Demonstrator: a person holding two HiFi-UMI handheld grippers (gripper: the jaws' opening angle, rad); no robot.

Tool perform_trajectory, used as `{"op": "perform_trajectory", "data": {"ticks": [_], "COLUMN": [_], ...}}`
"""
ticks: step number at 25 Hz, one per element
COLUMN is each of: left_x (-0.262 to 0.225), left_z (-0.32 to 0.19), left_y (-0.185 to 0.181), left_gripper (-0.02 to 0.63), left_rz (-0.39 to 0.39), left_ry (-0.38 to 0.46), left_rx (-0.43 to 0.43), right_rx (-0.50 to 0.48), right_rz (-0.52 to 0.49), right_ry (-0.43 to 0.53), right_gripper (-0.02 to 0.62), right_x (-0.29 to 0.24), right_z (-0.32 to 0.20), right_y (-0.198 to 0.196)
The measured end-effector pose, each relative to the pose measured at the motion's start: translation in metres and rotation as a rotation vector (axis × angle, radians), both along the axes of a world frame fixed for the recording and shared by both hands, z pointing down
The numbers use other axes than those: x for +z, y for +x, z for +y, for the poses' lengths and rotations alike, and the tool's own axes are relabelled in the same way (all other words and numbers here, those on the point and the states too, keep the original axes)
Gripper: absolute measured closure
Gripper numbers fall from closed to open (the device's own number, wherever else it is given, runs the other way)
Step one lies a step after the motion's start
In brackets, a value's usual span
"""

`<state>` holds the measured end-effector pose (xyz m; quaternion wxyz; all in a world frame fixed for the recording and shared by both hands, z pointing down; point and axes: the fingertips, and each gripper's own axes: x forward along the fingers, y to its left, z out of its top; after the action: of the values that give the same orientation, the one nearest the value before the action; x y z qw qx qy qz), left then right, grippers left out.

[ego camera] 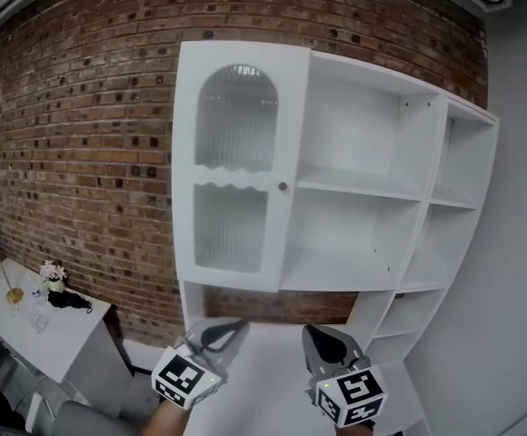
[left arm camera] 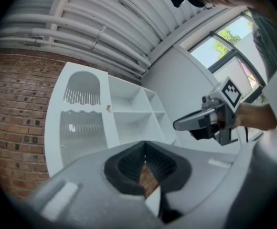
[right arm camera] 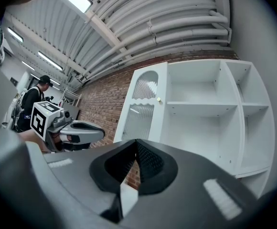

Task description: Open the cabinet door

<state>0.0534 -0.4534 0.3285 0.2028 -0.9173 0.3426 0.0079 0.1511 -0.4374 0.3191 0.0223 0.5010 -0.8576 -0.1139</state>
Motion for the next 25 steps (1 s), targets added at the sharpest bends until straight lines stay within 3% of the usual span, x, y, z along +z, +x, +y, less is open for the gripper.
{"op": "perform_trajectory", "data": {"ticks": [13,25], "left_x": [0.003,0.017], "left_z": [-0.045,-0.076], "left_y": [-0.038,-0.038], "left_gripper": [0.604,0.604], "left_rz": [0.022,0.020], "left_ry": [0.007,-0.026], "left_rx": [0.032,0.015], "right_rx": [0.041,0.013], "right_rz": [0.005,0.004], "right_ry": [-0.026,-0.047], "right_gripper": [0.589,0.589], "right_x": [0.019,0.027], "right_z": [-0.039,-0.077], "right_y": [-0.034,-0.039]}}
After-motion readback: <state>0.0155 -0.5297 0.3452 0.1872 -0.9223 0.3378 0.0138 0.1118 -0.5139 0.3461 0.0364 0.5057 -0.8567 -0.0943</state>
